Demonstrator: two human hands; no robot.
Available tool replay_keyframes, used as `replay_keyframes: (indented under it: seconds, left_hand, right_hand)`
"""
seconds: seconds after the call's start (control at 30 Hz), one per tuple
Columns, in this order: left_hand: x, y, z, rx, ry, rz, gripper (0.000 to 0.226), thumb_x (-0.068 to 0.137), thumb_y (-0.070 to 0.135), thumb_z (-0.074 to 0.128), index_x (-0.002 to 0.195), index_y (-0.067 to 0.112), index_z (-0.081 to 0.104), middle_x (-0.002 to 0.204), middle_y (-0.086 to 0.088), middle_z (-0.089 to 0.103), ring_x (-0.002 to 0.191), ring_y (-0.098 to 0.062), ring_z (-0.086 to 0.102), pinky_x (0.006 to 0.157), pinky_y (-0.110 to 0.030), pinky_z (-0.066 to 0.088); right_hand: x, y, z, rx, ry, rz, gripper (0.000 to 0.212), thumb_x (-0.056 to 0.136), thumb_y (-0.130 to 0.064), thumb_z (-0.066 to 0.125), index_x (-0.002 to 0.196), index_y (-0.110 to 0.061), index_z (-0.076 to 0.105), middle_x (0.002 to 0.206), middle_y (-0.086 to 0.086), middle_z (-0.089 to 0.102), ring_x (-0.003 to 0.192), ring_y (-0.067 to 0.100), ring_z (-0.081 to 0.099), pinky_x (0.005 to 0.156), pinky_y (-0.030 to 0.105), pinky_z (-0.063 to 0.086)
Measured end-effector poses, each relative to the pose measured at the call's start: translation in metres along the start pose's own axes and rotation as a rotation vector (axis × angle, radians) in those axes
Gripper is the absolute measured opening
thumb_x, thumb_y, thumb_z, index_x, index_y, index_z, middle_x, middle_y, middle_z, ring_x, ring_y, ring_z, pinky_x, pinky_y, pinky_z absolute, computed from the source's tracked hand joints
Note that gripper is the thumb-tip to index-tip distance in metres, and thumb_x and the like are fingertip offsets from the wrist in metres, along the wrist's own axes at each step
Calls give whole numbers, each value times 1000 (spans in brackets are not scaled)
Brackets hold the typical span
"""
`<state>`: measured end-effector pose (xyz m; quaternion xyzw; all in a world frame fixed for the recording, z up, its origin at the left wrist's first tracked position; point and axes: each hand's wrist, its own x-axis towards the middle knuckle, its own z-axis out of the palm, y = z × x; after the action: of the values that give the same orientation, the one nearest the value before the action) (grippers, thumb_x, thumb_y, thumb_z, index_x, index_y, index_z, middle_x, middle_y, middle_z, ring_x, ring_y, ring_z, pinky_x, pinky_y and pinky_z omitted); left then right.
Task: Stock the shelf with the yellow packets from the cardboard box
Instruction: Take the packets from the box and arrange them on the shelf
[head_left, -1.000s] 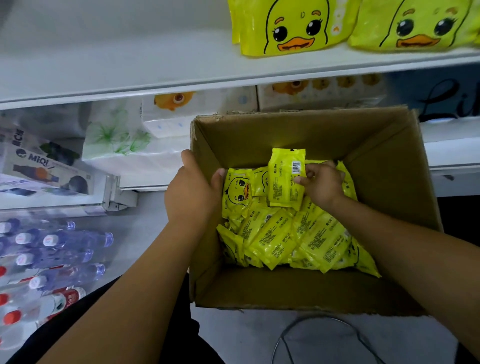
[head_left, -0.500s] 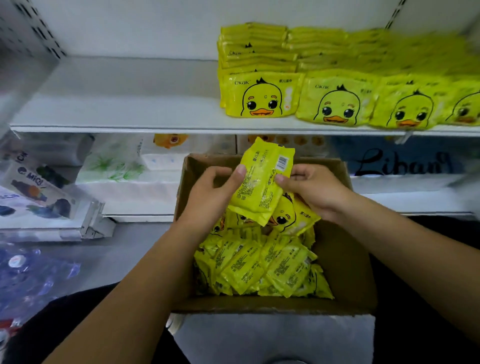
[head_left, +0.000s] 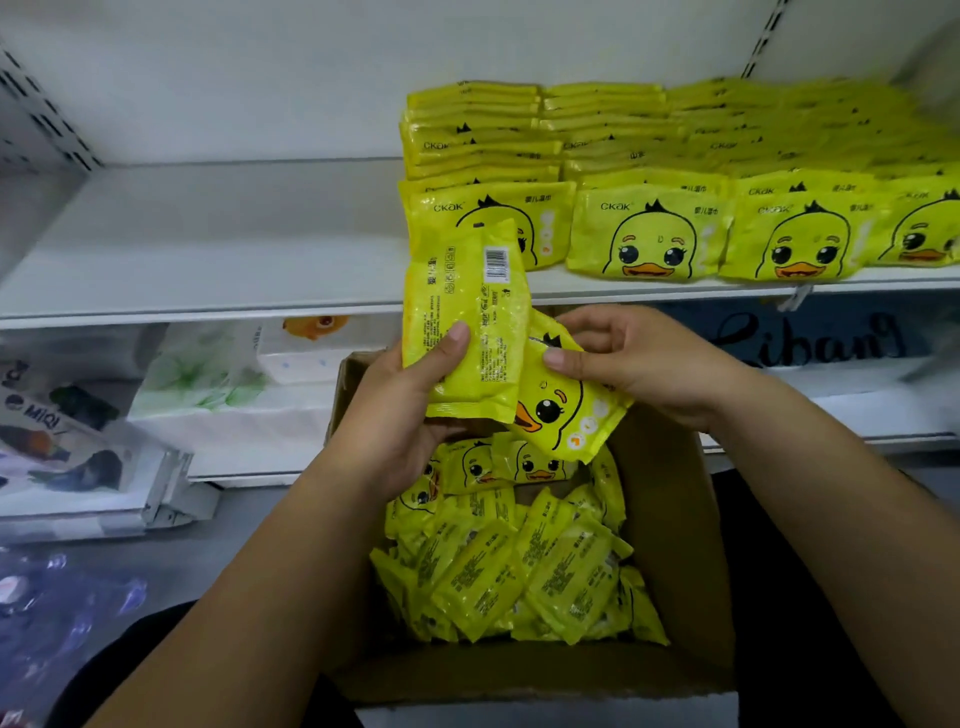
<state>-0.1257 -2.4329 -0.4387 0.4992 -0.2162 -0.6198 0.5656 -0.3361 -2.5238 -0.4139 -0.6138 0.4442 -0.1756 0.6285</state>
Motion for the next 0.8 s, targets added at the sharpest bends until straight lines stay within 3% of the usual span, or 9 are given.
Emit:
replay_keyframes:
  seconds: [0.07,0.13,0.23,0.3,0.43,0.53,0.63,0.7,0.8]
  left_hand:
    - [7,1,2,-63,20,-11,48,88,29,68,134,16,62,124,-10,74,113,-33,71,94,-58,56]
    - [13,3,2,-114,64,-11,46,91,26,67,135,15,62,125,-9,73,115,-30,71,99,-54,53]
    - [21,12,-5,-93,174,61,27,100,21,60,127,16,67,115,-6,77,106,-23,75,87,-43,59]
    - [25,16,-13,43,251,168,19,103,18,59,120,18,68,107,-3,79,97,-18,77,76,-36,62]
    - [25,14,-23,351,313,370,52,99,17,67,145,32,46,107,14,74,94,1,73,80,-22,60]
    - [21,11,-18,553,224,345,25,96,49,64,118,40,71,115,19,72,108,7,65,98,-30,53]
    - [13,10,-11,622,52,169,54,80,85,56,104,43,78,114,16,75,111,-1,68,102,-37,48]
    - [8,5,-4,633,-39,118,50,81,82,57,99,41,80,107,7,79,106,-15,73,102,-46,52]
    - [5,-1,5,529,31,100,39,86,59,63,91,25,81,95,-3,80,91,-24,78,95,-56,57]
  right_hand:
    - [6,3,-6,26,71,-6,42,77,-21,79,116,-11,68,103,7,77,97,23,75,85,33,59]
    - [11,7,-13,49,159,-24,44,74,-21,83,114,-11,70,102,7,78,96,23,75,87,34,59]
    - [14,11,-23,84,278,-48,47,70,-24,84,113,-12,69,102,5,78,96,23,75,89,38,58]
    - [14,12,-31,95,323,-74,44,74,-22,83,114,-13,69,102,5,78,97,22,75,91,40,58]
    - [10,13,-40,77,253,-83,50,67,-29,84,114,-17,71,107,4,77,103,20,73,98,43,55]
    - [8,10,-36,39,92,-53,51,67,-27,82,115,-16,71,108,4,77,106,20,72,99,39,55]
    - [10,7,-26,1,-1,-45,50,67,-25,81,115,-15,71,106,4,77,101,19,73,95,33,56]
    - [12,9,-18,-39,-28,-54,53,65,-26,83,116,-15,71,107,4,77,101,19,73,94,31,56]
    - [16,9,-8,-21,28,-78,49,63,-24,84,110,-14,73,103,6,77,99,19,74,89,26,57]
